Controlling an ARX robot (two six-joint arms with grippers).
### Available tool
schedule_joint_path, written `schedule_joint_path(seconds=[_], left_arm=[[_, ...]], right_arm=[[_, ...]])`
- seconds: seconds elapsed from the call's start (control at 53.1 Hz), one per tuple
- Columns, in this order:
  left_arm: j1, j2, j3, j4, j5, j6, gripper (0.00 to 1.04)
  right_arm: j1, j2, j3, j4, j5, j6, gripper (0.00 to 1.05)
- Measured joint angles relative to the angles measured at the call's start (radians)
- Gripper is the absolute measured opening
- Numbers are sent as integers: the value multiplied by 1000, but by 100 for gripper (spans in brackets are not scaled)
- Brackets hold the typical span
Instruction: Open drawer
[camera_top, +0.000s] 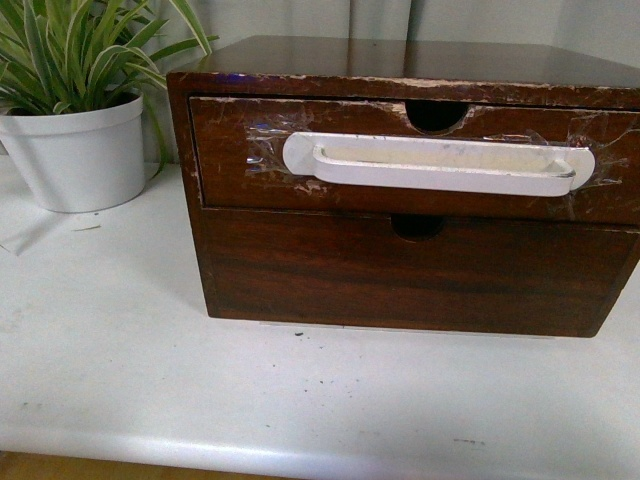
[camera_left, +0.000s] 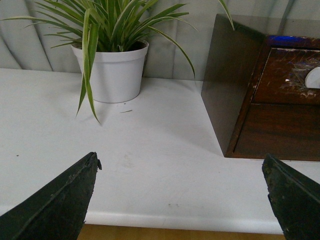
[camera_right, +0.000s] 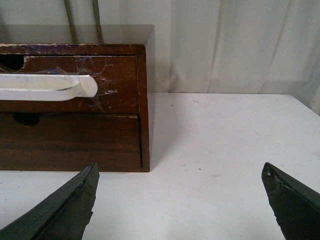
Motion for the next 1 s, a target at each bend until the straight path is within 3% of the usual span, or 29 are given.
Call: schedule_joint_path(seconds=[0.094, 0.151, 0.188, 0.245, 0.433, 0.527, 0.64, 0.847, 0.998], left_arm=[[-15, 8, 1, 0, -35, -8, 98], [-69, 48, 6, 18, -204, -34, 98], [-98, 96, 13, 53, -281, -41, 98], [-106, 164, 30, 94, -255, -35, 98], [-151, 403, 169, 135, -26, 117, 98], [-166, 560, 293, 63, 137, 300, 98], [-168, 697, 419, -60, 241, 473, 98], [-231, 916, 658, -269, 307, 741, 98], [-296, 1031, 795, -348, 327, 830, 98]], right_arm=[[-96, 81, 23, -14, -319, -57, 96], [-121, 150, 43, 2, -444, -89, 96], [-123, 193, 61, -1, -493, -116, 96], [-122, 263, 95, -15, -537, -164, 96], [-68, 467, 225, -106, -528, -413, 96], [-30, 581, 323, -159, -512, -559, 96], [-7, 691, 429, -169, -493, -647, 96], [32, 861, 606, -244, -466, -750, 96], [47, 949, 708, -309, -460, -816, 96]])
